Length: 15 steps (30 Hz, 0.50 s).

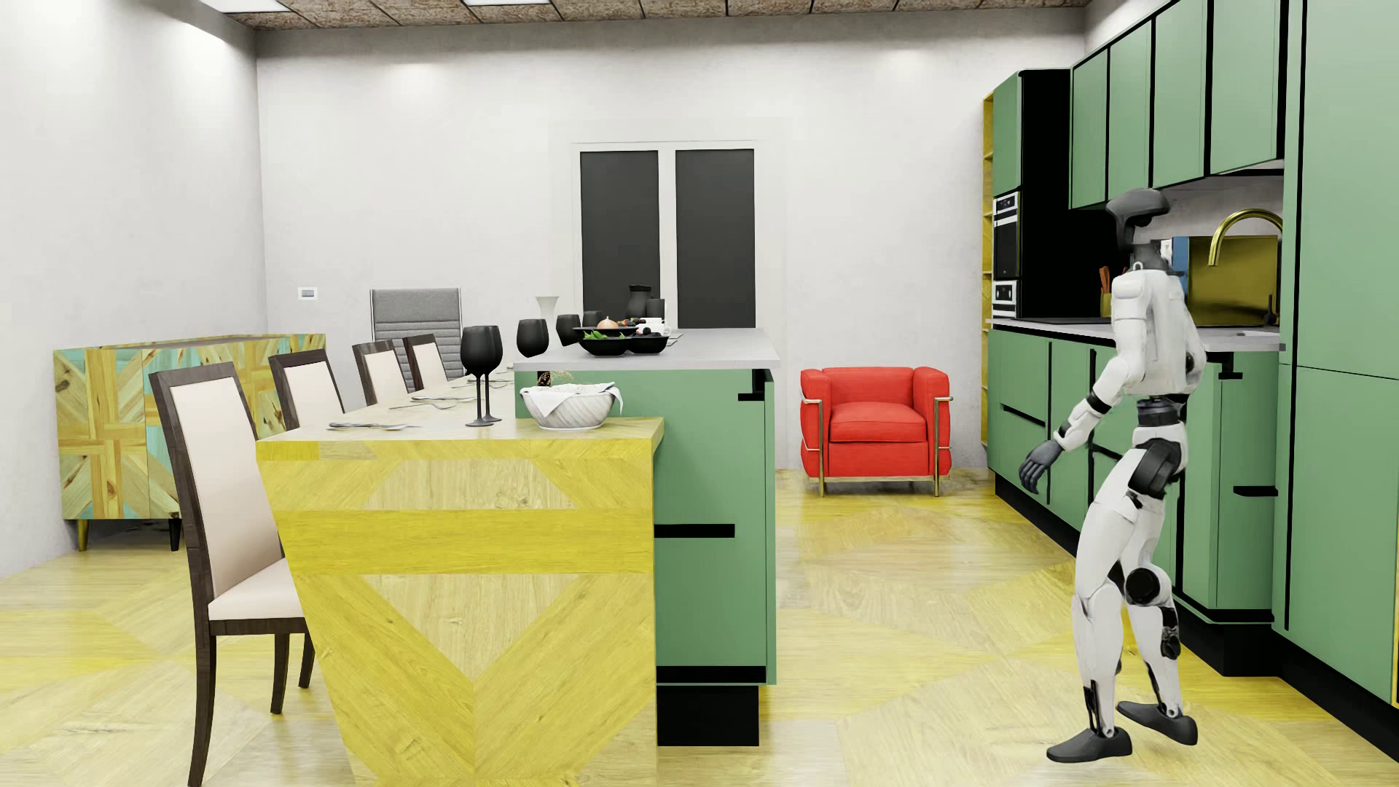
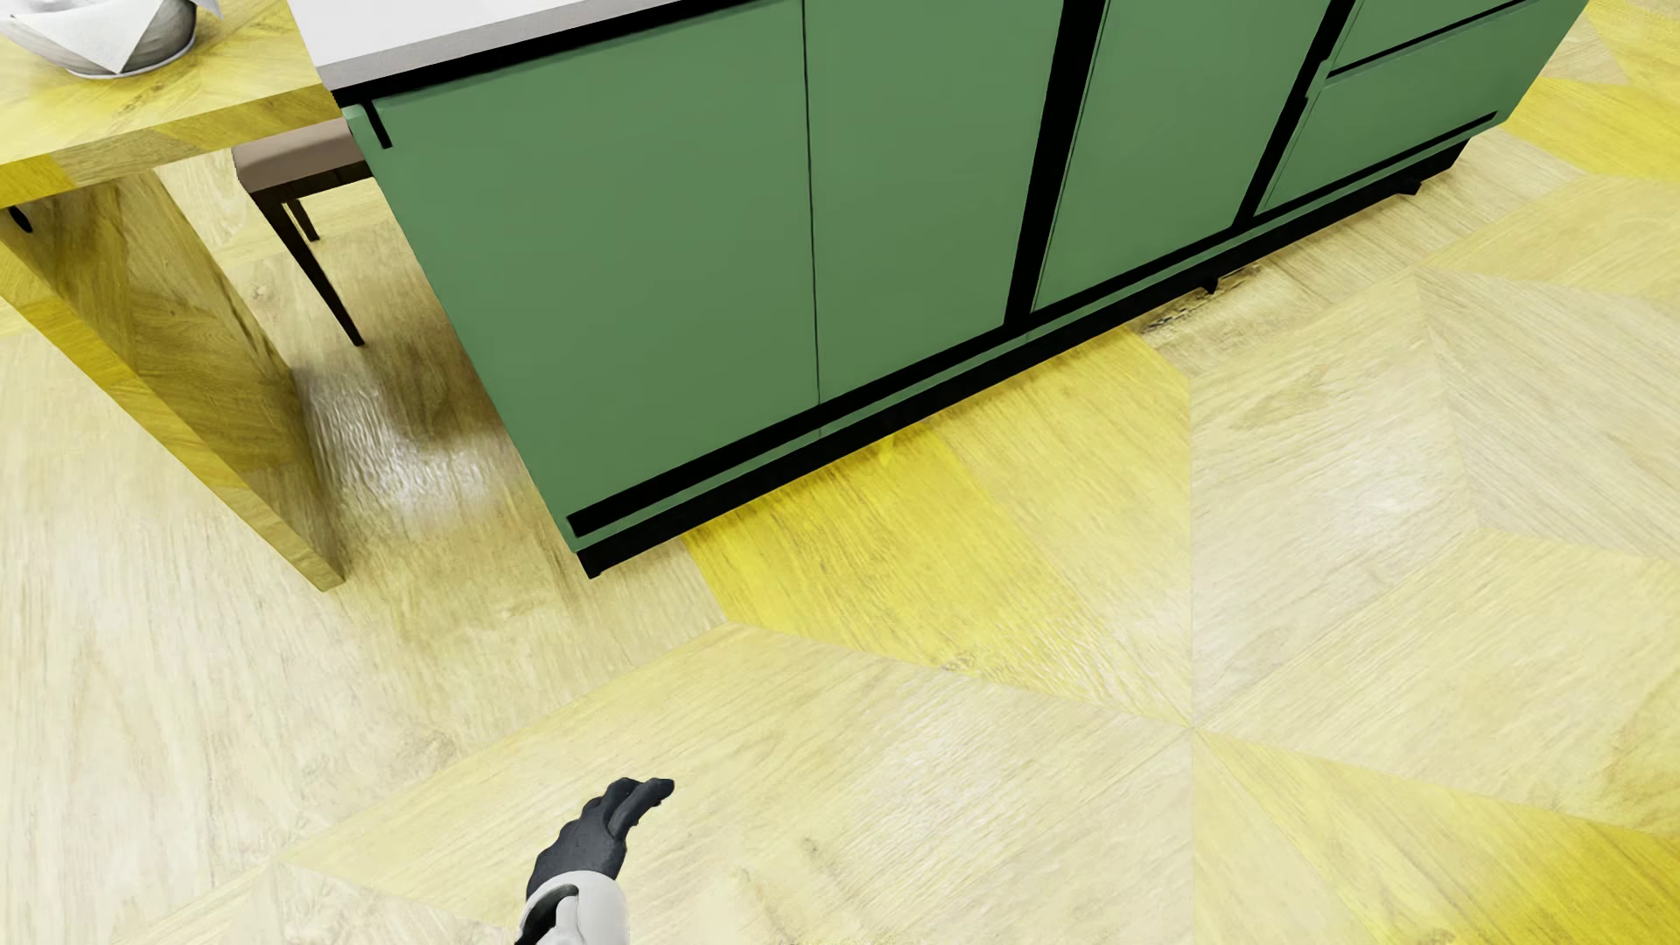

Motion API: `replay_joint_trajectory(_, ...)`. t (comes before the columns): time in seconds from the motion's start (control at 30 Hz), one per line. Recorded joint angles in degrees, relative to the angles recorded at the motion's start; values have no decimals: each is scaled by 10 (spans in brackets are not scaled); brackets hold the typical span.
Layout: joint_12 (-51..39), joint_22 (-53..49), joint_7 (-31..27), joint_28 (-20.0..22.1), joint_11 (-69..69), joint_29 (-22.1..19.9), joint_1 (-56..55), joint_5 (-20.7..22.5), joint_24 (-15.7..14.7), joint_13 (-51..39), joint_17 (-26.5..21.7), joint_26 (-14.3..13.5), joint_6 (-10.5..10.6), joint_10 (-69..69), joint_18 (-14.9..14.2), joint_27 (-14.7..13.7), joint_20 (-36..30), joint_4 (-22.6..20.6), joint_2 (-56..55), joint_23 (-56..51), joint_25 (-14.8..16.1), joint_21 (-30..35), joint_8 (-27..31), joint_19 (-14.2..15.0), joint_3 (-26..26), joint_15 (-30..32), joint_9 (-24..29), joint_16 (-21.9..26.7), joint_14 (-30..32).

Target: Move towards armchair

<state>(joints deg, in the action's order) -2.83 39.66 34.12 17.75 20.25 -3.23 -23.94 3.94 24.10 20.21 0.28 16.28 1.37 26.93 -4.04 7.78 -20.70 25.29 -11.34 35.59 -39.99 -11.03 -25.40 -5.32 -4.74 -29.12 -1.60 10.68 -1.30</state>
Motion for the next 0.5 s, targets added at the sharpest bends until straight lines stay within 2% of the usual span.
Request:
replay_joint_trajectory(0.03, -13, -11, -11, -43, 2, -3, -8, 7, -4, 10, 1, 5, -3, 11, 11, -1, -7, 8, -5, 4, 1, -2, 13, -5, -1, -4, -1, 2, 10)
replay_joint_trajectory(0.1, -34, -31, -90, -98, 7, -23, -49, 23, 13, 27, 7, 3, -11, 71, 106, -18, -28, 9, -11, 9, 11, -15, 47, -22, 5, -10, 0, 11, 10)
replay_joint_trajectory(0.13, -40, -35, -155, -109, 9, -40, -84, 29, 26, 34, 10, 0, -14, 131, 132, -29, -36, -10, -12, 9, 23, -26, 65, -27, 11, -13, 2, 13, -10)
replay_joint_trajectory(0.17, -40, -34, -232, -113, 12, -55, -125, 34, 38, 36, 11, -2, -19, 207, 117, -39, -42, -53, -13, 8, 34, -34, 85, -32, 18, -17, 4, 15, -33)
replay_joint_trajectory(0.2, -34, -31, -296, -115, 14, -66, -163, 38, 47, 33, 7, -1, -22, 281, 81, -48, -42, -108, -12, 6, 41, -36, 104, -39, 24, -21, 6, 15, -51)
replay_joint_trajectory(0.23, -21, -29, -336, -115, 13, -71, -196, 43, 52, 24, -4, 2, -24, 341, 46, -56, -37, -167, -9, 3, 44, -30, 124, -49, 29, -21, 7, 15, -60)
replay_joint_trajectory(0.27, -2, -26, -355, -113, 10, -72, -227, 49, 53, 10, -18, 4, -25, 381, 24, -64, -28, -223, -4, -1, 43, -19, 142, -57, 34, -23, 7, 16, -70)
replay_joint_trajectory(0.33, 50, -16, -314, -107, 2, -69, -278, 65, 45, -34, -53, 6, -24, 379, -15, -78, -5, -273, 12, -14, 32, 17, 182, -67, 42, -27, 9, 18, -71)
replay_joint_trajectory(0.4, 115, 0, -284, -114, 1, -70, -318, 88, 40, -92, -84, 16, -23, 291, -39, -95, 15, -313, 32, -28, 21, 63, 231, -79, 55, -41, 12, 24, -73)
replay_joint_trajectory(0.47, 171, 20, -322, -149, 9, -64, -322, 106, 59, -141, -100, 49, -23, 136, -64, -104, 24, -357, 63, -50, 6, 114, 279, -88, 74, -48, 17, 27, -70)
replay_joint_trajectory(0.5, 196, 29, -347, -173, 14, -55, -310, 106, 78, -156, -103, 61, -25, 73, -64, -103, 26, -368, 80, -65, 0, 139, 295, -89, 84, -35, 20, 29, -54)
